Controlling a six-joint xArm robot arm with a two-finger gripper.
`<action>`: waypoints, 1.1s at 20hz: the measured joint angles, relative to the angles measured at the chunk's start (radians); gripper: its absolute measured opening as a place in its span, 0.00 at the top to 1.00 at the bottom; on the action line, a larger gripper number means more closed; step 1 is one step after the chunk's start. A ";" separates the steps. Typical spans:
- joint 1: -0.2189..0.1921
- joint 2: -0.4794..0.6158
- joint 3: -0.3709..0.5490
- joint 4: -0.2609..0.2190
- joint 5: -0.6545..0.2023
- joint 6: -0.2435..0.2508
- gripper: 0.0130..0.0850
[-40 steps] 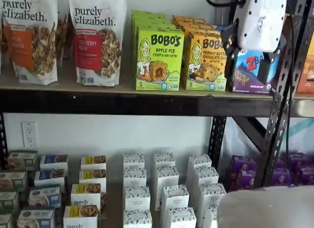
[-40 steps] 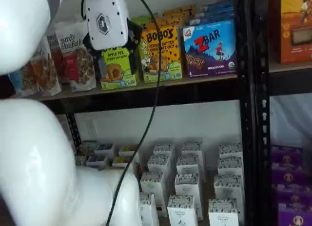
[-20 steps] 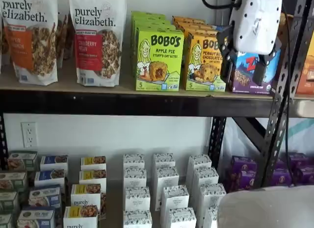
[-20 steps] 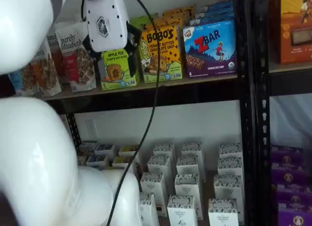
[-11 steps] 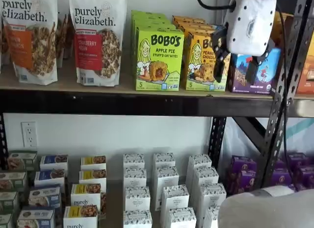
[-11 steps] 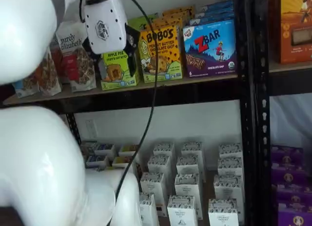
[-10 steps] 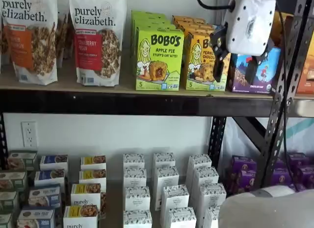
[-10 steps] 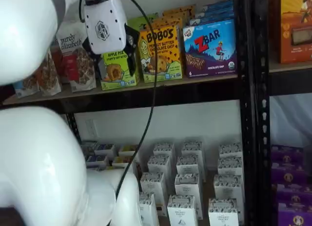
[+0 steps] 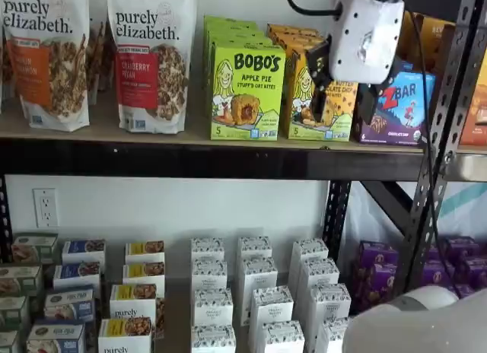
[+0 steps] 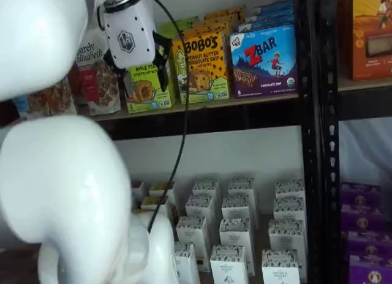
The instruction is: Pick the green box on the top shelf, the fourth from the left
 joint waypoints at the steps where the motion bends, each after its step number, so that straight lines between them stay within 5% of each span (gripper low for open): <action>1: 0.016 0.006 0.001 -0.014 -0.014 0.014 0.00; 12: 0.152 0.095 -0.006 -0.112 -0.145 0.155 0.00; 22: 0.171 0.171 -0.036 -0.095 -0.240 0.181 0.00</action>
